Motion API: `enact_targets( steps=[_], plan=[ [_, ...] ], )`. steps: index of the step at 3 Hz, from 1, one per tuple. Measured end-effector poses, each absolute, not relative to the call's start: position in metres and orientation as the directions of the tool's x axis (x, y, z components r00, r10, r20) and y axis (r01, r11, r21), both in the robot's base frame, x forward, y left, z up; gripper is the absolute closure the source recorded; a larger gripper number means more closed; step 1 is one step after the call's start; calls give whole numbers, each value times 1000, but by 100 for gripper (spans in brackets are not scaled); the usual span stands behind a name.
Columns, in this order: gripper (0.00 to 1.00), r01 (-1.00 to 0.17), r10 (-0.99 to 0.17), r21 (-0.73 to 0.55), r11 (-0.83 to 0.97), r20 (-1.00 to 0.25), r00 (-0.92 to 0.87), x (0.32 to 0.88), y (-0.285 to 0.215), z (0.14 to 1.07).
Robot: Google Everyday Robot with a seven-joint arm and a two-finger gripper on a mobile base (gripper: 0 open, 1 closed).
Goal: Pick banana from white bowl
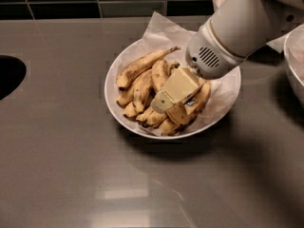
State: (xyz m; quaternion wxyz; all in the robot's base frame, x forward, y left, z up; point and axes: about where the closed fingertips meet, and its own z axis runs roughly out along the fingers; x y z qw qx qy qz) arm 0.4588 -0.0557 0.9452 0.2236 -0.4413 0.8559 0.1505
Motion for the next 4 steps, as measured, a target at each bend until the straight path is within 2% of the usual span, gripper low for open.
enact_targets(
  steps=[1, 2, 4],
  plan=[
    [38, -802, -682, 30, 597, -507, -527, 462, -53, 948],
    [46, -796, -687, -17, 605, -516, -511, 466, -37, 963],
    [47, -789, -687, 14, 614, -484, -542, 471, -37, 944]
  ],
)
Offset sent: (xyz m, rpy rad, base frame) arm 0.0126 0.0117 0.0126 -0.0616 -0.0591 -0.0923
